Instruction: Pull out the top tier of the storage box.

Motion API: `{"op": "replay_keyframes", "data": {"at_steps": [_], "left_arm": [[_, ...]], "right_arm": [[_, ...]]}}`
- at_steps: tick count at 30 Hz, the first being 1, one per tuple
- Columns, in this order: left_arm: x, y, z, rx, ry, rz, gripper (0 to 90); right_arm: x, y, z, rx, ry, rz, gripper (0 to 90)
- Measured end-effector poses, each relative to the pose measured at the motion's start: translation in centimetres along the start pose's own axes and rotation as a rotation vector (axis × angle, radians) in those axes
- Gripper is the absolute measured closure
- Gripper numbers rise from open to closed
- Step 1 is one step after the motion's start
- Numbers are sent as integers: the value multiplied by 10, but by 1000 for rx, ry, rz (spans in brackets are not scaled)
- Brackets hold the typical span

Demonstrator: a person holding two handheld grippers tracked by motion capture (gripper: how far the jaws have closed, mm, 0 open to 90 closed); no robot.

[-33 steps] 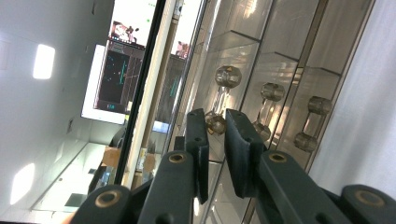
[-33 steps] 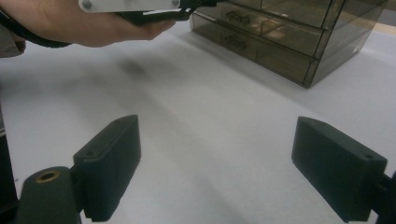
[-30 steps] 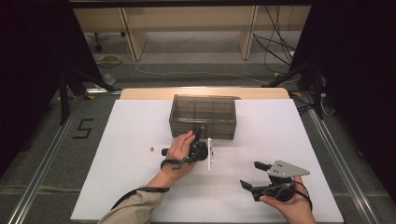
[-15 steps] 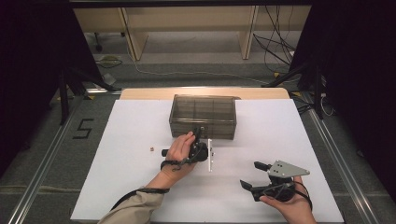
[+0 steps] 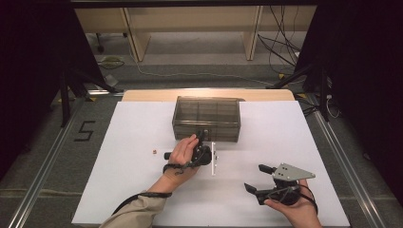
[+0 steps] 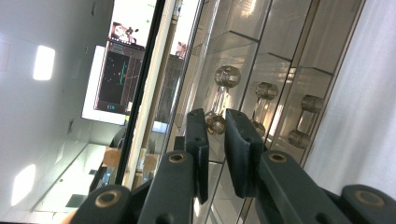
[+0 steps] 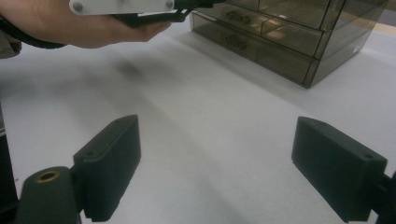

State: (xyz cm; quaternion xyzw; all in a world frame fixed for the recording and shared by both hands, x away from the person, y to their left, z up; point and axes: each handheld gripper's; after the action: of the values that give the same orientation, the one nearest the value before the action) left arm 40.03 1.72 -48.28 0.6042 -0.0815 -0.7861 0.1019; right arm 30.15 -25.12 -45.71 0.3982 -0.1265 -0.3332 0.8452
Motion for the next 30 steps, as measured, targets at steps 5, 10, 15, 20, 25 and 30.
{"op": "replay_keyframes", "data": {"at_steps": [5,10,15,20,25,30], "left_arm": [[1,-1,2,9,1,-4,797],[1,-2,4,10,2,-6,797],[2,-3,6,10,0,-4,797],[2,-3,7,16,1,-4,797],[3,-3,9,14,2,-5,797],[4,-4,11,18,4,-6,797]], "right_arm": [[0,0,0,2,0,1,163],[0,0,0,1,0,0,163],[0,0,-1,0,1,-1,163],[0,0,-1,-1,1,-3,163],[0,0,-1,0,1,-2,163],[0,0,-1,-1,1,-2,163]]}}
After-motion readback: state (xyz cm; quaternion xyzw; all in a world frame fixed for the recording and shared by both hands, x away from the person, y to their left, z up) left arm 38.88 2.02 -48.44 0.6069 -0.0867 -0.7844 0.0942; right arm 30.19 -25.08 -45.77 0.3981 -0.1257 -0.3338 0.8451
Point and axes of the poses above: each handheld gripper's, and its own axes: z roughly backward along the jaws, y roughly out of its top, x roughly to its right, and after that the axes turned 12 degrees about -x, right-handed
